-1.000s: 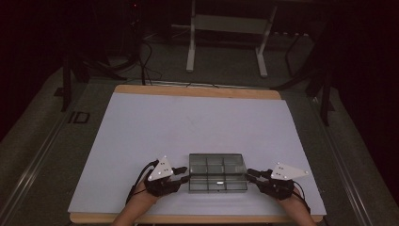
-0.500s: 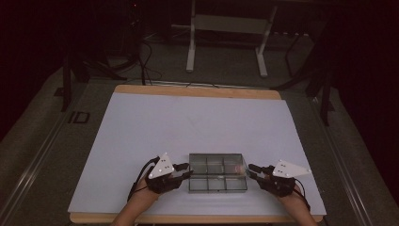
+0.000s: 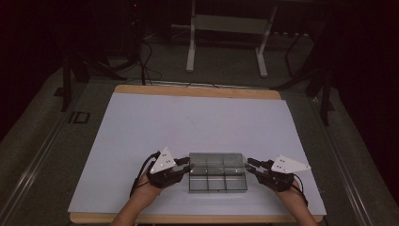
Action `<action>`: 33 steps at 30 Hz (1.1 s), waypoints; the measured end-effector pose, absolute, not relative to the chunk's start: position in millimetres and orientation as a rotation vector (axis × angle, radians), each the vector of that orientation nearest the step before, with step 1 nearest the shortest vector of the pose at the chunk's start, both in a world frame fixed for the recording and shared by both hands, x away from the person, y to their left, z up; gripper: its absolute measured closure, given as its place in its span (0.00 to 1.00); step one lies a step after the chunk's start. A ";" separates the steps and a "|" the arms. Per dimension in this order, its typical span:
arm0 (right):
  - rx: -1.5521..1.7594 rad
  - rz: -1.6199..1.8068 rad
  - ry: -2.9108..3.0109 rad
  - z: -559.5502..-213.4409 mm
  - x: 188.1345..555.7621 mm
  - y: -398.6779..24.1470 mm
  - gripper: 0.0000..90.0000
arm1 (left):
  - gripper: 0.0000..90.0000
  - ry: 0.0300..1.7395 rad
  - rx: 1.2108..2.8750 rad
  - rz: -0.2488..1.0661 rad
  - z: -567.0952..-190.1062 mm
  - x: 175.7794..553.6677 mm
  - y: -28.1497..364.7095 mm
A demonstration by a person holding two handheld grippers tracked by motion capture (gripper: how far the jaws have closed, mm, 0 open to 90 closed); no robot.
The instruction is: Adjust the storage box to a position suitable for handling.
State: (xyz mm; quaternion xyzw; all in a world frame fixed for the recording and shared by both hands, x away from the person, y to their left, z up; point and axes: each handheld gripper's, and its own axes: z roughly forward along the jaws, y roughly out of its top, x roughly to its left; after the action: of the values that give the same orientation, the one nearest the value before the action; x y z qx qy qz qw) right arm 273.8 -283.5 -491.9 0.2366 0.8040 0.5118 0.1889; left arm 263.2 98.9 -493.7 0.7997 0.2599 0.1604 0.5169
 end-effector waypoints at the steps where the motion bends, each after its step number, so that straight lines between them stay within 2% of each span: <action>1: 0.662 1.440 2.258 -490.7 274.2 -282.8 0.80 | 0.78 0.625 1.915 0.391 -493.2 263.6 98.9; 19: 0.688 1.439 2.180 -483.6 285.3 -278.0 0.87 | 0.84 0.669 1.878 0.462 -483.4 276.9 94.2; 33: 0.749 1.419 2.142 -488.1 298.5 -269.2 0.85 | 0.84 0.736 1.856 0.475 -487.3 288.0 90.4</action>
State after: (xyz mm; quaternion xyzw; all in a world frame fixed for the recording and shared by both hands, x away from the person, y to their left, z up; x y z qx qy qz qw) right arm 298.5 -269.2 -488.1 0.2725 0.7787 0.5159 0.2306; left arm 288.0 90.4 -487.3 0.7736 0.3066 0.1980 0.5180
